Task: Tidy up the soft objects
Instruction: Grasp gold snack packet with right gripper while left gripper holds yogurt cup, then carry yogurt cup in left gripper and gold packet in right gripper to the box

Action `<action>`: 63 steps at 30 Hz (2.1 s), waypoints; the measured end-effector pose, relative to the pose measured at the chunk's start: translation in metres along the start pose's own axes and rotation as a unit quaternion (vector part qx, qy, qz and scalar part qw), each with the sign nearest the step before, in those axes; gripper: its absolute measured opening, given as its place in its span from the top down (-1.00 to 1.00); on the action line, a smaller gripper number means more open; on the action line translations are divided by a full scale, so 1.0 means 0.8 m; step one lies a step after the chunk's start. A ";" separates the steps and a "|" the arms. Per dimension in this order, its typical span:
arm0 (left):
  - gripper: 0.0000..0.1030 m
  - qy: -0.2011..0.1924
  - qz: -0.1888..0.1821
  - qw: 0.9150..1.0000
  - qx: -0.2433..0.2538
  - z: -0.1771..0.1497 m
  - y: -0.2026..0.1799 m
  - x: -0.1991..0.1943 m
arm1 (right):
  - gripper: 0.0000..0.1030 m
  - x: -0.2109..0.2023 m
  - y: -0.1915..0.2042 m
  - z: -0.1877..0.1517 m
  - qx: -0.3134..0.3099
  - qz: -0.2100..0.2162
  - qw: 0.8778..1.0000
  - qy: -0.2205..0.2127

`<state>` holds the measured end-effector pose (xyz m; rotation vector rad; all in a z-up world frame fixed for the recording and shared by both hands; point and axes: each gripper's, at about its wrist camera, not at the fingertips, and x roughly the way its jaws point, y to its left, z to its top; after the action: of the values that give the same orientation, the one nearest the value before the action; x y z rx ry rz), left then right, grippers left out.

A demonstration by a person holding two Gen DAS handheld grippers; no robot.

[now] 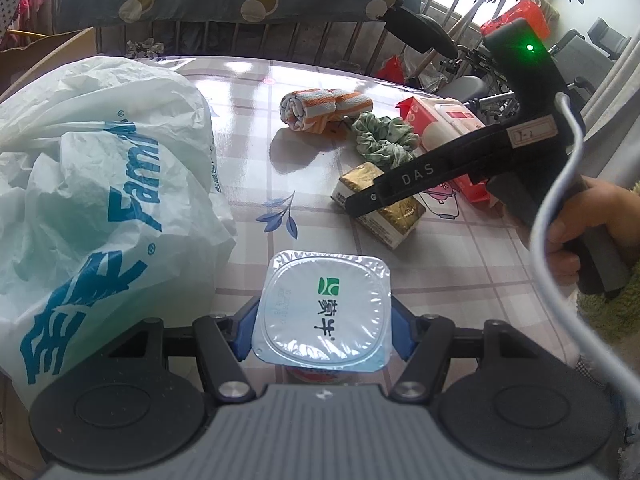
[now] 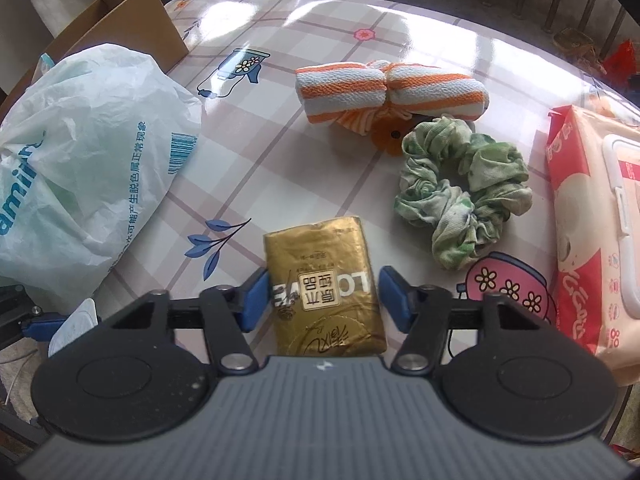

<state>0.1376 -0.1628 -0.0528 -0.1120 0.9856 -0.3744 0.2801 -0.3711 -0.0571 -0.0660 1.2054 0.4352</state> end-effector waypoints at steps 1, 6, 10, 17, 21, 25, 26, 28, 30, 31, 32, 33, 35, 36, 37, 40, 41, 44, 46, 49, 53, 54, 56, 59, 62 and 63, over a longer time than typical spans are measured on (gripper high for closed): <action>-0.25 -0.002 0.002 1.000 0.002 0.000 -0.001 0.000 | -0.04 -0.003 -0.004 -0.003 0.010 0.006 1.000 0.000; -0.25 -0.006 0.010 1.000 0.013 0.000 -0.009 0.002 | -0.02 -0.013 -0.023 -0.020 0.047 0.020 0.999 -0.012; -0.24 -0.006 -0.010 1.000 0.000 0.006 -0.008 0.000 | -0.02 -0.027 -0.035 -0.035 0.084 0.045 0.995 -0.027; -0.24 -0.023 -0.024 0.999 0.002 0.040 -0.015 -0.025 | -0.02 -0.066 -0.043 -0.042 0.119 0.069 0.989 -0.059; -0.24 -0.032 -0.041 0.999 -0.005 0.074 -0.011 -0.050 | -0.02 -0.098 -0.044 -0.029 0.131 0.086 0.984 -0.083; -0.24 -0.055 -0.040 0.998 -0.011 0.114 -0.001 -0.075 | -0.02 -0.126 -0.037 -0.004 0.131 0.090 0.982 -0.106; -0.24 -0.063 -0.038 0.997 -0.012 0.123 0.003 -0.082 | -0.02 -0.133 -0.035 0.003 0.132 0.091 0.981 -0.111; -0.24 -0.079 -0.038 0.996 -0.016 0.139 0.013 -0.097 | -0.02 -0.147 -0.028 0.019 0.132 0.095 0.979 -0.120; -0.24 -0.093 -0.038 0.995 -0.020 0.154 0.025 -0.111 | -0.02 -0.157 -0.020 0.037 0.131 0.097 0.978 -0.126; -0.25 -0.100 -0.035 0.994 -0.022 0.160 0.033 -0.119 | -0.02 -0.161 -0.014 0.047 0.130 0.099 0.978 -0.128; -0.25 -0.106 -0.031 0.994 -0.024 0.165 0.043 -0.127 | -0.02 -0.164 -0.008 0.057 0.129 0.101 0.978 -0.130; -0.25 -0.112 -0.028 0.993 -0.026 0.169 0.053 -0.134 | -0.02 -0.167 -0.001 0.067 0.127 0.103 0.978 -0.131; -0.25 -0.121 -0.018 0.992 -0.036 0.175 0.079 -0.150 | -0.02 -0.173 0.017 0.090 0.121 0.108 0.977 -0.136; -0.25 -0.126 -0.013 0.991 -0.041 0.176 0.093 -0.159 | -0.02 -0.176 0.030 0.103 0.116 0.113 0.977 -0.138; -0.25 -0.129 -0.007 0.990 -0.048 0.177 0.109 -0.168 | -0.02 -0.177 0.041 0.116 0.110 0.119 0.977 -0.139; -0.25 -0.142 0.016 0.988 -0.064 0.176 0.156 -0.195 | -0.02 -0.176 0.084 0.154 0.089 0.142 0.976 -0.141; -0.25 -0.145 0.026 0.987 -0.068 0.175 0.171 -0.203 | -0.02 -0.173 0.100 0.166 0.081 0.151 0.975 -0.139; -0.25 -0.153 0.055 0.983 -0.082 0.169 0.219 -0.227 | -0.02 -0.160 0.154 0.197 0.054 0.178 0.974 -0.130; -0.25 -0.155 0.073 0.981 -0.088 0.161 0.248 -0.240 | -0.02 -0.146 0.196 0.216 0.034 0.196 0.973 -0.118; -0.25 -0.153 0.094 0.979 -0.098 0.148 0.284 -0.249 | -0.02 -0.115 0.254 0.240 0.012 0.220 0.971 -0.091; -0.25 -0.135 0.113 0.979 -0.106 0.131 0.331 -0.252 | -0.02 -0.066 0.321 0.254 -0.010 0.239 0.970 -0.048; -0.25 -0.129 0.117 0.979 -0.109 0.127 0.342 -0.250 | -0.02 -0.055 0.335 0.255 -0.017 0.238 0.970 -0.040; -0.25 -0.115 0.121 0.979 -0.118 0.118 0.365 -0.245 | -0.02 -0.034 0.359 0.258 -0.025 0.239 0.971 -0.022; -0.25 -0.097 0.124 0.978 -0.137 0.104 0.395 -0.236 | -0.02 0.001 0.386 0.260 -0.027 0.241 0.970 0.000; -0.25 -0.079 0.136 0.976 -0.152 0.092 0.422 -0.227 | -0.02 0.027 0.402 0.257 -0.028 0.243 0.970 0.017; -0.25 -0.074 0.143 0.975 -0.156 0.089 0.430 -0.225 | -0.02 0.034 0.404 0.256 -0.029 0.242 0.970 0.022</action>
<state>0.1962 0.2166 0.0399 -0.2756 0.8923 0.0555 0.3533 -0.0106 0.0507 0.1739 1.2496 0.8999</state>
